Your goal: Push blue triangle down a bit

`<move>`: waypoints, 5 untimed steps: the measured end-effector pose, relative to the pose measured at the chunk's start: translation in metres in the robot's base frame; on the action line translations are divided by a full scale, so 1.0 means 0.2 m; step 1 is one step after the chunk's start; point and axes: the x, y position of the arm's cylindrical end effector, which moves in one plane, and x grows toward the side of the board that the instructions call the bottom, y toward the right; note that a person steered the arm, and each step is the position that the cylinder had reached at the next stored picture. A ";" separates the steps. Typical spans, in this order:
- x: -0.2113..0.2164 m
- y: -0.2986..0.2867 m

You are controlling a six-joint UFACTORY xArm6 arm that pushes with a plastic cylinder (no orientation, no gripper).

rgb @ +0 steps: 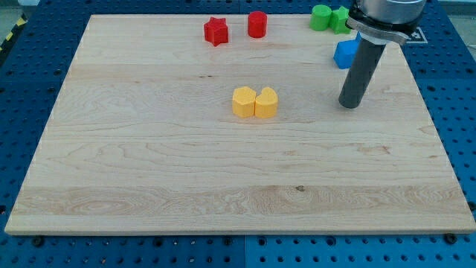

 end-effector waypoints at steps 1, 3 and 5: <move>0.02 0.02; 0.13 0.20; 0.21 0.42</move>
